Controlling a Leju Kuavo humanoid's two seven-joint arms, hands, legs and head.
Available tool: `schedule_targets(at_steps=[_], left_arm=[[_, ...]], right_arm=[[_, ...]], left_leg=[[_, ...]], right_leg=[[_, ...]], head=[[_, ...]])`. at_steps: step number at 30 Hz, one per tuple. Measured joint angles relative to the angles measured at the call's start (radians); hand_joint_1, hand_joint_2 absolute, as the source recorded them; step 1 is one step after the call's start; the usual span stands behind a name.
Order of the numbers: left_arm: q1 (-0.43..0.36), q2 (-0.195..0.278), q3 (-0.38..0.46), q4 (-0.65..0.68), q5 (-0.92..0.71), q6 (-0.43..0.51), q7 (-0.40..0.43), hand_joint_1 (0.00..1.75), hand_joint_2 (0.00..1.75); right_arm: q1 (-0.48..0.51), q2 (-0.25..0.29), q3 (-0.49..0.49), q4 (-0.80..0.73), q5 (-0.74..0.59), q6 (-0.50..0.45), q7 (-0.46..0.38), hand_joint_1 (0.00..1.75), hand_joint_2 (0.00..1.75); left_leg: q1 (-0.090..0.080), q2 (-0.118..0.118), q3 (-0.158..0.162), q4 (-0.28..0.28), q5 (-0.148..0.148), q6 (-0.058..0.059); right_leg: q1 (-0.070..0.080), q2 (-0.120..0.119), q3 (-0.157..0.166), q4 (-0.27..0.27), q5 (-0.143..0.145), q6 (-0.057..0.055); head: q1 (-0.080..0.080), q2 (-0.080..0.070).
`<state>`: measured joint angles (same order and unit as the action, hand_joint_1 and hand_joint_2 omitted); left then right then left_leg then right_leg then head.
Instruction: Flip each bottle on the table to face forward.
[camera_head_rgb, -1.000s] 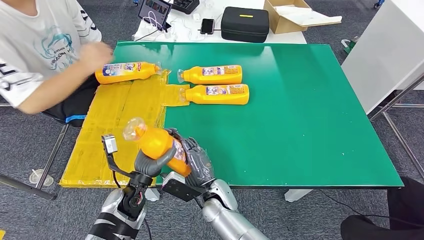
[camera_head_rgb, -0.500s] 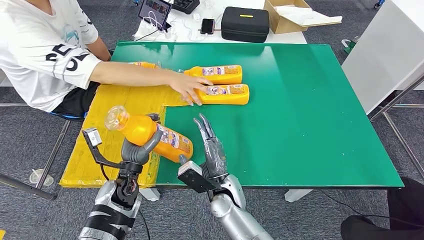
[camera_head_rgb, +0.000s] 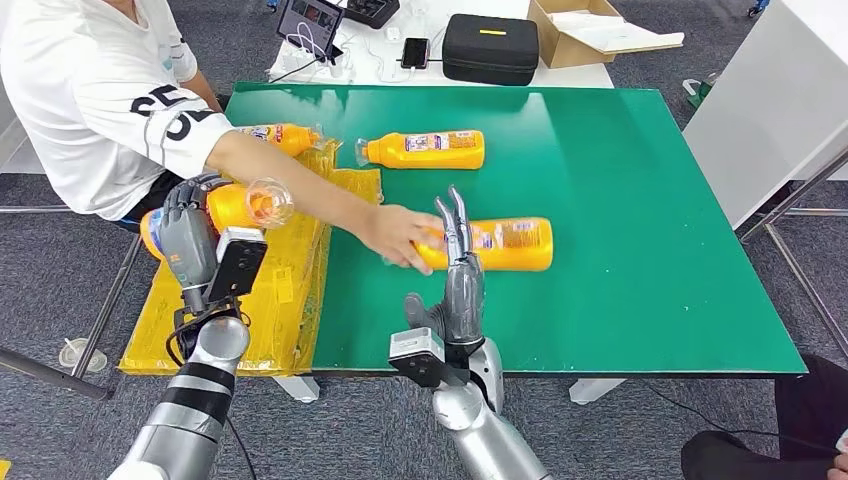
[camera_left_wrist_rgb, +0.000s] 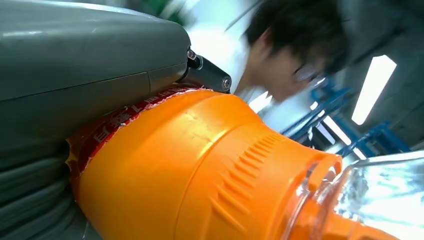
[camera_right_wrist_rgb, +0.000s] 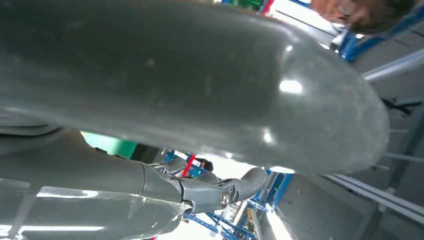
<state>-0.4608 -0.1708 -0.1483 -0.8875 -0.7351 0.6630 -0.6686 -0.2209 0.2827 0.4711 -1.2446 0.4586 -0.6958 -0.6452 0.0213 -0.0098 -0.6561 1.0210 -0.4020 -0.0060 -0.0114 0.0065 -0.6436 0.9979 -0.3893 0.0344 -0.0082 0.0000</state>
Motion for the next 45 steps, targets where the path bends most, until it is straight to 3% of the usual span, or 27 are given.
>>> schedule_targets(at_steps=[3,6,14,21,27,36,45], left_arm=[[-0.032,0.034,0.026,0.059,-0.255,0.018,0.041,1.75,1.75],[-0.065,0.068,0.050,0.136,-0.371,0.014,0.078,1.75,1.75],[-0.108,0.162,0.057,0.368,-0.446,-0.049,0.172,1.75,1.75],[-0.120,0.187,0.057,0.435,-0.450,-0.063,0.181,1.75,1.75],[-0.123,0.206,0.051,0.478,-0.481,-0.135,0.226,1.75,1.75],[-0.126,0.221,0.026,0.521,-0.509,-0.263,0.179,1.75,1.75],[-0.160,0.209,-0.006,0.527,-0.489,-0.447,0.072,1.75,1.75]], right_arm=[[0.000,-0.009,0.008,-0.024,-0.026,0.000,-0.005,0.00,0.00],[0.001,-0.019,0.011,-0.037,-0.044,0.004,-0.009,0.00,0.00],[0.005,-0.034,0.022,-0.041,-0.064,0.027,-0.022,0.00,0.00],[0.005,-0.035,0.025,-0.041,-0.065,0.029,-0.022,0.00,0.00],[0.005,-0.035,0.026,-0.041,-0.071,0.053,-0.022,0.00,0.00],[0.004,-0.036,0.033,-0.028,-0.080,0.086,-0.020,0.00,0.00],[-0.002,-0.036,0.035,-0.006,-0.084,0.116,-0.019,0.00,0.00]], left_leg=[[0.000,0.000,0.000,0.000,0.000,0.000],[0.000,0.000,0.000,0.000,0.000,0.000],[0.000,0.001,0.000,0.000,0.000,0.000],[0.000,0.001,0.000,0.000,0.000,0.000],[0.000,0.001,0.000,0.000,0.000,0.000],[0.000,0.001,0.000,0.000,0.000,0.000],[0.000,0.000,0.000,0.000,0.000,0.000]], right_leg=[[0.000,0.000,0.000,0.000,0.000,0.000],[0.000,0.001,0.000,0.000,0.000,0.000],[0.000,0.002,-0.001,0.000,0.000,0.000],[0.000,0.002,-0.001,0.000,0.000,0.000],[0.000,0.002,-0.001,0.000,0.000,0.000],[0.000,0.002,-0.001,0.000,0.000,0.000],[0.000,0.002,0.001,0.000,0.000,0.000]], head=[[0.000,0.000],[0.000,0.000],[0.000,0.000],[0.001,0.000],[0.000,0.000],[0.001,0.000],[0.000,0.000]])
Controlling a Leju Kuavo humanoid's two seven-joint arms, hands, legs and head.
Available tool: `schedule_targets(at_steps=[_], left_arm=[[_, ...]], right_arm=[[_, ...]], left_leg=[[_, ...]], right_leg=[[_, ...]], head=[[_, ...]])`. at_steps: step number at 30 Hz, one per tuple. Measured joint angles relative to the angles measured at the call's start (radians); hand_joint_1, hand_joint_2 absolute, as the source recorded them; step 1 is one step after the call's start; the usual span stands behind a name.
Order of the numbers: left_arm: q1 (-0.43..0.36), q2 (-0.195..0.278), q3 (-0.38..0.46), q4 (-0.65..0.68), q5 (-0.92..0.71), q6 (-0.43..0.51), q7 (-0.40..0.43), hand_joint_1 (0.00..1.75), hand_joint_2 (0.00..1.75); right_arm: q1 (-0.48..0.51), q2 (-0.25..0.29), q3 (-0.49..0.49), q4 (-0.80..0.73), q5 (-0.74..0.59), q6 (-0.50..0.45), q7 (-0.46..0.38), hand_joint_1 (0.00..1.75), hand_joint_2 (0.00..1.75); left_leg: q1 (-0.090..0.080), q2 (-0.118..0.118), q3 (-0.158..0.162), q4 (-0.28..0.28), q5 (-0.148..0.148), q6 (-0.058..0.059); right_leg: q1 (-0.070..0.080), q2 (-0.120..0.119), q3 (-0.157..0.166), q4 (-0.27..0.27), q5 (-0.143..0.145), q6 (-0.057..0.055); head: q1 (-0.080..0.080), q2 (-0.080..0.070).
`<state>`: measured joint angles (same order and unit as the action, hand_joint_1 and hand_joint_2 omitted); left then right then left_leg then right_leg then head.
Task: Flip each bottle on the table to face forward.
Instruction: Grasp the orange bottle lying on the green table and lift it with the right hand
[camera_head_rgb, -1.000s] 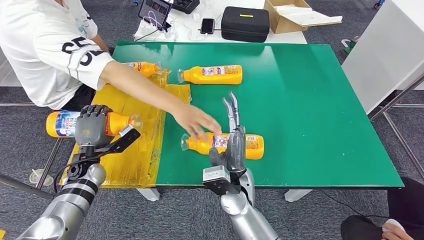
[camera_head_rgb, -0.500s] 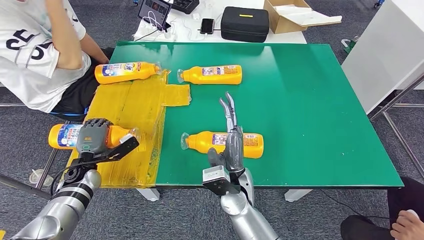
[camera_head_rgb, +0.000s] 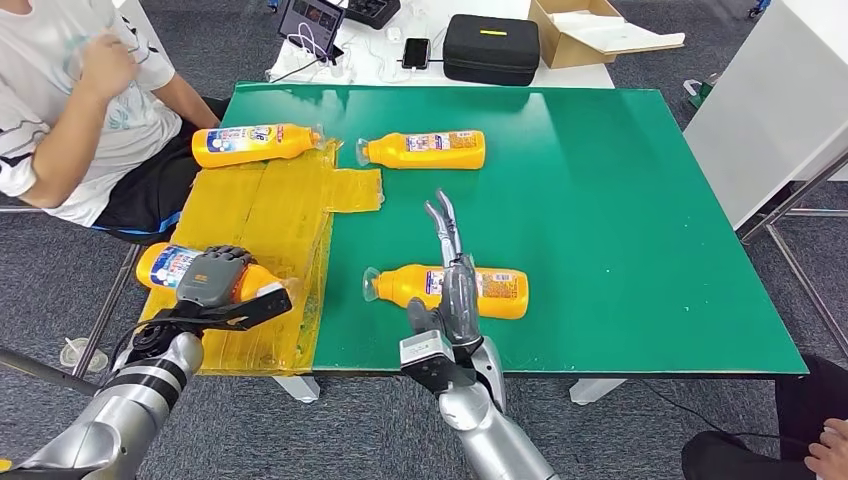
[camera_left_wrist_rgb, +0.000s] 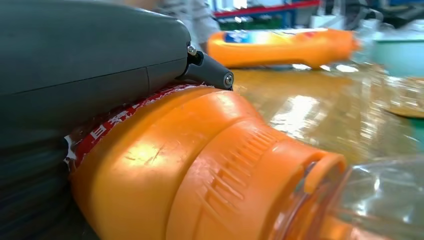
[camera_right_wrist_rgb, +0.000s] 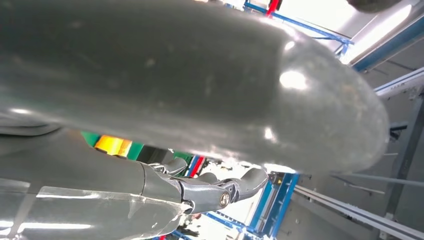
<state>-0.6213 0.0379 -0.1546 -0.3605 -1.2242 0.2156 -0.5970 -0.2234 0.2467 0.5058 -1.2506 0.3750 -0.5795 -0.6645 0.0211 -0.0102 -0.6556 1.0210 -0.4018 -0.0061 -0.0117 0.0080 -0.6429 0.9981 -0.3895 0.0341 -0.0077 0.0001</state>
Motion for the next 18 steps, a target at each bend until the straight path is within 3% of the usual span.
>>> schedule_targets(at_steps=[2,3,6,7,10,18], left_arm=[[-0.004,-0.005,-0.006,0.000,0.008,-0.022,-0.012,1.75,1.75],[-0.006,-0.007,-0.007,0.000,0.010,-0.028,-0.015,1.51,1.75],[-0.008,-0.012,-0.010,0.000,0.013,-0.036,-0.017,0.21,1.75],[-0.008,-0.012,-0.011,0.000,0.013,-0.042,-0.018,0.01,1.31],[-0.013,-0.013,-0.017,0.000,0.027,-0.098,-0.031,0.00,0.00],[-0.025,-0.014,-0.033,0.000,0.156,-0.266,-0.081,0.00,0.00]], right_arm=[[-0.001,0.000,0.000,0.005,0.000,0.005,0.000,0.00,0.00],[-0.001,0.000,0.000,0.008,0.000,0.006,0.000,0.00,0.00],[-0.001,0.000,0.000,0.014,0.000,0.007,0.000,0.00,0.00],[-0.001,0.000,0.000,0.015,0.000,0.007,0.000,0.00,0.00],[-0.002,0.001,0.000,0.020,-0.005,0.018,0.000,0.00,0.00],[-0.007,0.011,-0.001,0.040,-0.022,0.046,-0.009,0.00,0.00]], left_leg=[[0.000,0.000,0.000,0.000,0.000,0.000],[0.000,0.000,0.000,0.000,0.000,0.000],[0.000,0.000,0.000,0.000,0.000,0.000],[0.000,0.000,0.000,0.000,0.000,0.000],[0.000,0.000,0.000,0.000,0.000,0.000],[0.000,-0.001,0.001,0.000,0.000,0.000]], right_leg=[[0.000,0.000,0.000,0.000,0.000,0.000],[0.000,0.000,0.000,0.000,0.000,0.000],[0.000,0.000,0.000,0.000,0.000,0.000],[0.000,0.000,0.000,0.000,0.000,0.000],[0.000,0.000,0.000,0.000,0.000,0.000],[0.000,-0.001,0.002,0.000,0.000,0.000]], head=[[0.000,0.000],[0.000,0.000],[0.000,0.000],[0.000,0.000],[0.000,0.000],[0.000,0.000]])
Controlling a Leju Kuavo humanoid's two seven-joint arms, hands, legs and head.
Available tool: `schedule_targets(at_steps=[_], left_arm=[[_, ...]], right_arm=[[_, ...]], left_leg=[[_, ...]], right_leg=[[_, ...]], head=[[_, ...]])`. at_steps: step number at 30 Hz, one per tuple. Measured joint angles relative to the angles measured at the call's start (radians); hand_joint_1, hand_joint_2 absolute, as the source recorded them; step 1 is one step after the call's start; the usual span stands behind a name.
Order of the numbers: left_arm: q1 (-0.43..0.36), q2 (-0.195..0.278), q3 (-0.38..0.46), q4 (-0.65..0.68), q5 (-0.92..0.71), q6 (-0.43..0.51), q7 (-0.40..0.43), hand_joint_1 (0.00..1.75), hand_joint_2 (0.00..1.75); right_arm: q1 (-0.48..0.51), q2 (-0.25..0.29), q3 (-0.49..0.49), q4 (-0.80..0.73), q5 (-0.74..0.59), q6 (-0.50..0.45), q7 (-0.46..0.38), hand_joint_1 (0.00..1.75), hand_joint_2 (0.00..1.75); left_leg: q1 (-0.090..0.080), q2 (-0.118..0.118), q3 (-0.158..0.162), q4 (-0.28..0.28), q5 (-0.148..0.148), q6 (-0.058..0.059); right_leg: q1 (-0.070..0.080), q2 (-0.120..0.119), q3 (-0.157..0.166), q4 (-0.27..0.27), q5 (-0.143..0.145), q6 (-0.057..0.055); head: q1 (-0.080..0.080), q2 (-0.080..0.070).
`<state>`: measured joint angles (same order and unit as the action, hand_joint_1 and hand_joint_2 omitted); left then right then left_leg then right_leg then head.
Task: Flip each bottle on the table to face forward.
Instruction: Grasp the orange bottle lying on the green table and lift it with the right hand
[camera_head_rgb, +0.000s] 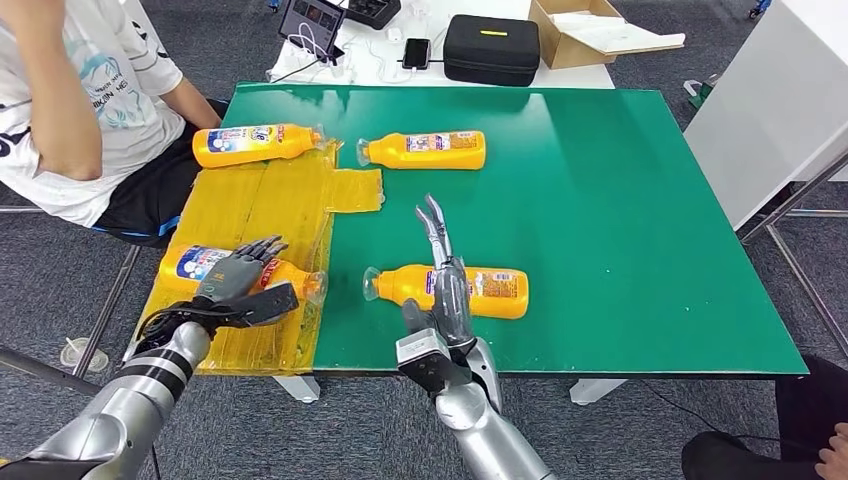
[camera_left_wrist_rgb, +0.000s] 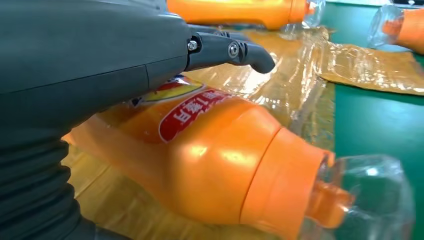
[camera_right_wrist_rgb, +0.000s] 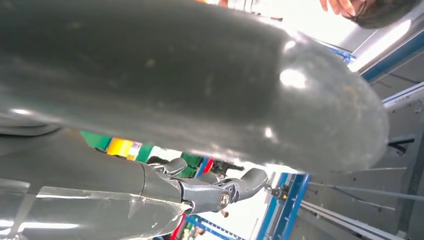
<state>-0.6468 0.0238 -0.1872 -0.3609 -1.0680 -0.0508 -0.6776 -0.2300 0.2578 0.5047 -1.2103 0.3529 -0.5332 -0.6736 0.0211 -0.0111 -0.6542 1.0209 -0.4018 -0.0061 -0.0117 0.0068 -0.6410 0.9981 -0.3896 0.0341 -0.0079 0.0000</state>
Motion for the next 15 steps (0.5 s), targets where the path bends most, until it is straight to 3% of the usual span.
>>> schedule_targets(at_steps=[4,8,15], left_arm=[[-0.004,0.001,-0.003,0.000,0.037,-0.036,-0.009,0.00,0.00],[-0.007,0.002,-0.007,0.000,0.051,-0.053,-0.008,0.00,0.00],[-0.018,0.014,-0.008,-0.005,0.150,-0.173,-0.020,0.00,0.00]], right_arm=[[-0.006,0.003,-0.001,0.014,-0.008,0.010,-0.004,0.00,0.00],[-0.010,0.005,-0.001,0.026,-0.009,0.012,-0.007,0.00,1.75],[-0.017,0.006,-0.004,0.046,-0.017,0.019,-0.012,0.00,1.75]], left_leg=[[0.000,0.000,0.002,0.000,0.000,0.000],[0.000,0.000,0.003,0.000,0.001,0.000],[0.000,-0.002,0.004,0.000,0.001,0.000]], right_leg=[[0.000,-0.001,0.002,0.000,0.000,0.000],[0.000,-0.001,0.003,0.000,0.000,0.000],[0.000,-0.001,0.005,0.000,0.000,0.000]], head=[[0.000,0.000],[0.000,0.000],[0.000,0.000]])
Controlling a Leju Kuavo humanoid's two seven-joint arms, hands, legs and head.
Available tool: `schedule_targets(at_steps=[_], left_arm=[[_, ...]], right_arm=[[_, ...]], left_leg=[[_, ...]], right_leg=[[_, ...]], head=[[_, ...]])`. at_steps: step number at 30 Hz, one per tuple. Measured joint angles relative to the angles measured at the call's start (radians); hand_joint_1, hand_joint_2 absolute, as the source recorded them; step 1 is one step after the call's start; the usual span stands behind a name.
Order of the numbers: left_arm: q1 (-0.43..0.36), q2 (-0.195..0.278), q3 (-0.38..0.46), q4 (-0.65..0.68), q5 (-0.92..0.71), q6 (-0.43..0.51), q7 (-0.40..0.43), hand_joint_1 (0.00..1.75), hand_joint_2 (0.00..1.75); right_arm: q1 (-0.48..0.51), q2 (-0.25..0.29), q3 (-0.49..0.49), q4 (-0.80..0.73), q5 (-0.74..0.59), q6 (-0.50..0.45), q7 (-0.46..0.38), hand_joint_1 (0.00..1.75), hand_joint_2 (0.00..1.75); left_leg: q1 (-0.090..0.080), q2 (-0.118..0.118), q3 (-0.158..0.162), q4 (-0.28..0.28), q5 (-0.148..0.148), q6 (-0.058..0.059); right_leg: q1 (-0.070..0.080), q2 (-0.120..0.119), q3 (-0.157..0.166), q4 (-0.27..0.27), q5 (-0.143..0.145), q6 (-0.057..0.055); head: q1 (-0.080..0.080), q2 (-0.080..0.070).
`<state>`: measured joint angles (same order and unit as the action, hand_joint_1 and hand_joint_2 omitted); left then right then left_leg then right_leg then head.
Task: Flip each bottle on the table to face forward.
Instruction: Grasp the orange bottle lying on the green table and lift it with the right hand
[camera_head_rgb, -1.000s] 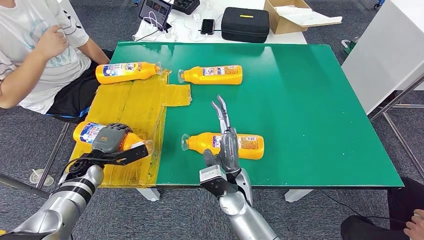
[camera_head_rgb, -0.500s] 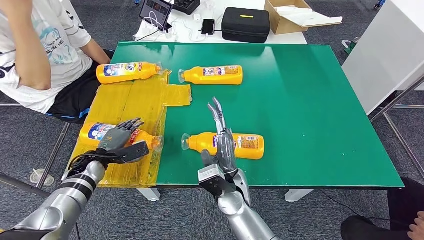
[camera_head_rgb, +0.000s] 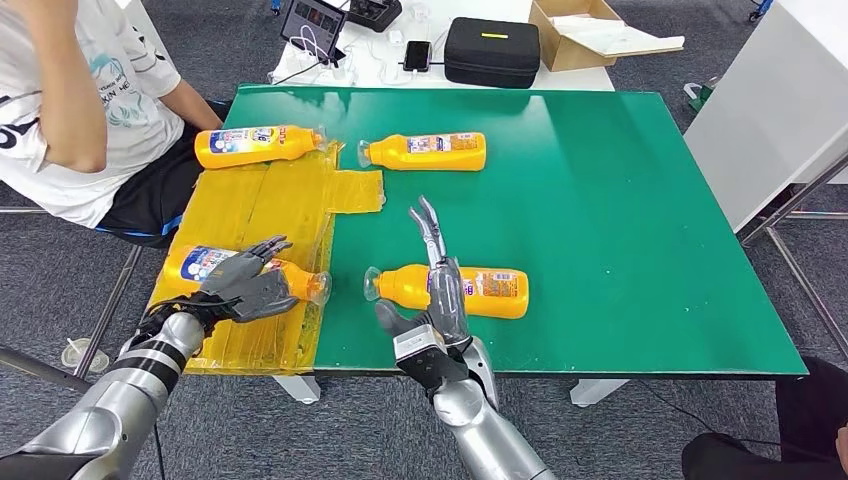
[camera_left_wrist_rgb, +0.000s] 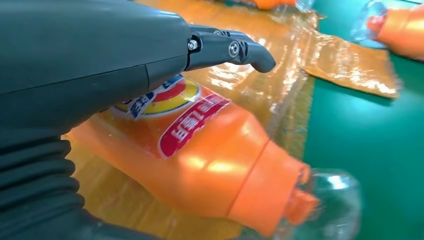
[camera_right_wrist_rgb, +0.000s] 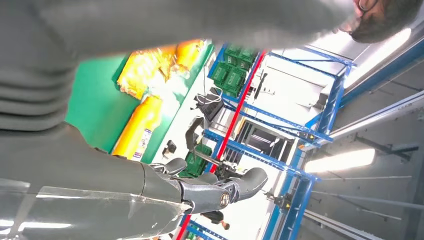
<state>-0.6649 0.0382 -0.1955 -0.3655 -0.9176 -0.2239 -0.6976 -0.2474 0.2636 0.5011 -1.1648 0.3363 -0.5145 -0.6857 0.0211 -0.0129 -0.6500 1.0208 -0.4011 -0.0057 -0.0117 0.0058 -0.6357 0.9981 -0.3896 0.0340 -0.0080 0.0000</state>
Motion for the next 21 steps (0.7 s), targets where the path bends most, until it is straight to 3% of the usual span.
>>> schedule_targets(at_steps=[4,7,9,13,17,21], left_arm=[[0.051,0.004,0.001,-0.085,0.313,-0.061,-0.005,0.00,1.75],[0.118,-0.015,0.020,-0.192,0.627,0.049,-0.005,0.00,1.75],[0.150,-0.038,0.055,-0.261,0.747,0.128,-0.005,0.00,1.75],[0.189,-0.068,0.122,-0.356,0.805,0.169,-0.005,0.00,1.75],[0.225,-0.103,0.209,-0.461,0.884,0.230,-0.005,0.00,1.75],[0.272,-0.144,0.317,-0.583,0.909,0.272,-0.005,0.00,1.75]], right_arm=[[-0.001,0.000,-0.001,0.010,0.021,-0.006,0.009,0.00,1.75],[-0.007,-0.005,-0.002,0.023,0.111,-0.005,0.112,0.00,1.75],[-0.018,-0.013,-0.002,0.041,0.173,0.009,0.195,0.00,1.75],[-0.037,-0.029,-0.004,0.074,0.227,0.027,0.259,0.00,1.75],[-0.061,-0.058,-0.006,0.115,0.321,0.079,0.409,0.00,1.75],[-0.100,-0.122,-0.032,0.173,0.380,0.154,0.531,0.00,1.75]], left_leg=[[0.000,0.001,0.001,0.000,0.000,0.000],[0.000,0.003,-0.001,0.000,0.000,0.000],[0.000,0.002,-0.001,0.000,0.000,0.000],[0.000,0.002,-0.002,0.000,0.000,0.000],[0.000,0.003,-0.002,0.000,0.000,0.000],[-0.001,0.003,-0.003,0.000,0.000,0.000]], right_leg=[[0.000,0.000,-0.001,0.000,0.000,0.000],[0.000,0.001,-0.002,0.000,0.000,0.000],[0.000,0.001,-0.003,0.000,0.000,0.000],[0.000,0.001,-0.003,0.000,0.000,0.000],[0.000,0.001,-0.004,0.000,0.000,0.000],[-0.001,0.001,-0.004,0.000,0.000,0.000]], head=[[0.000,0.000],[0.000,0.000],[0.000,0.000],[0.000,0.000],[0.000,0.000],[0.000,0.000]])
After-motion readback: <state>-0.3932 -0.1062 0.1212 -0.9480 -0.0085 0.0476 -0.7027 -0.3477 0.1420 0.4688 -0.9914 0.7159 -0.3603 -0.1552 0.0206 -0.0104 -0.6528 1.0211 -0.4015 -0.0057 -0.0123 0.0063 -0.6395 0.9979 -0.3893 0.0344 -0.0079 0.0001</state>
